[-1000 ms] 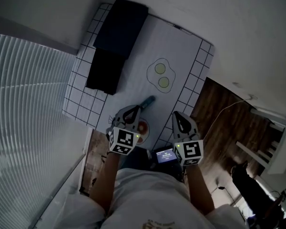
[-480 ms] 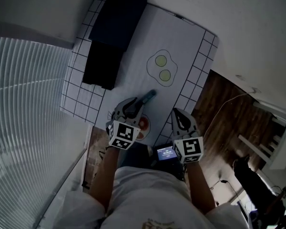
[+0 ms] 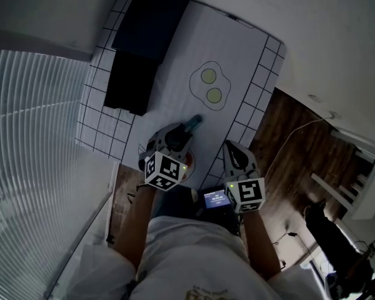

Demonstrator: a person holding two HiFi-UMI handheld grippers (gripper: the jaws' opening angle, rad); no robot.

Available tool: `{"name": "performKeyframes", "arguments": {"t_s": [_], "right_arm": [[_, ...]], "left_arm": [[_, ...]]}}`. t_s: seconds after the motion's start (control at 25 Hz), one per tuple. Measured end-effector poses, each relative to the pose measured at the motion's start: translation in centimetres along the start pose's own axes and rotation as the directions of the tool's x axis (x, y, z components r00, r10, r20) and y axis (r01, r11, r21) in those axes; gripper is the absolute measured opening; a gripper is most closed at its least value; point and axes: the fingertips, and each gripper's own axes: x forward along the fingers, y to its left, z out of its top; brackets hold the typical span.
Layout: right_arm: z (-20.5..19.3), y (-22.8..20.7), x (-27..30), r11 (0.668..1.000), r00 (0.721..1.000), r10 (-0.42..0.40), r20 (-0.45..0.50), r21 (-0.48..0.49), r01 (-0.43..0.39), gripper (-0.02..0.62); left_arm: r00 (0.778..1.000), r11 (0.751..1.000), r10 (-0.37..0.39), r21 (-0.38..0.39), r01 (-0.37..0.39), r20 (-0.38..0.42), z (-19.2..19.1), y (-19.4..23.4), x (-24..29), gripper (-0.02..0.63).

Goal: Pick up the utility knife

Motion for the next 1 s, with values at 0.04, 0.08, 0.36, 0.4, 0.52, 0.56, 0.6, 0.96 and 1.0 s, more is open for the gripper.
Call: {"name": "performKeyframes", "arguments": {"t_s": [0.04, 0.08, 0.36, 0.4, 0.52, 0.56, 0.6, 0.96, 1.0], "right_arm": [[-0.1, -0.1, 0.0, 1.000, 1.000, -0.002, -0.004, 0.000, 0.002, 0.006], [-0.2, -0.3, -0.1, 1.000, 1.000, -0.004, -0.007, 0.001, 0.004, 0.006], [0.3, -0.6, -0.2, 1.000, 1.000, -0.010, -0.005, 0.006, 0.010, 0.006], [0.3, -0.6, -0.2, 1.000, 1.000, -0.011, -0.002, 0.007, 0.011, 0.006], [0.3, -0.8, -0.3, 1.000, 1.000, -0.014, 0.002, 0.008, 0.014, 0.006], [0.3, -0.8, -0.3, 1.000, 1.000, -0.014, 0.001, 0.007, 0.014, 0.006], [0.3, -0.9, -0.3, 1.000, 1.000, -0.015, 0.001, 0.006, 0.015, 0.006], [1.3, -0.8, -0.8, 1.000, 1.000, -0.012, 0.026, -0.006, 0.012, 0.006], [1.4, -0.9, -0.9, 1.000, 1.000, -0.012, 0.028, -0.008, 0.012, 0.006]], "left_arm": [[1.000, 1.000, 0.007, 0.011, -0.007, -0.007, 0.0, 0.0, 0.1, 0.173], [1.000, 1.000, 0.011, 0.014, -0.011, -0.011, 0.0, 0.1, 0.1, 0.173], [0.998, 0.998, -0.023, 0.058, 0.026, -0.057, 0.0, -0.1, 0.1, 0.146], [0.998, 0.998, -0.024, 0.062, 0.027, -0.058, 0.1, 0.0, 0.1, 0.146], [0.998, 0.998, -0.019, 0.061, 0.022, -0.052, 0.3, 0.0, -0.1, 0.144], [0.999, 0.998, -0.019, 0.059, 0.022, -0.049, 0.4, 0.0, -0.2, 0.144], [0.999, 0.998, -0.020, 0.059, 0.023, -0.044, 0.5, 0.0, -0.3, 0.144], [0.997, 0.998, -0.038, -0.055, 0.041, 0.066, 2.4, 0.1, -2.1, 0.145], [0.996, 0.997, -0.035, -0.068, 0.040, 0.078, 2.6, 0.2, -2.2, 0.144]]}}
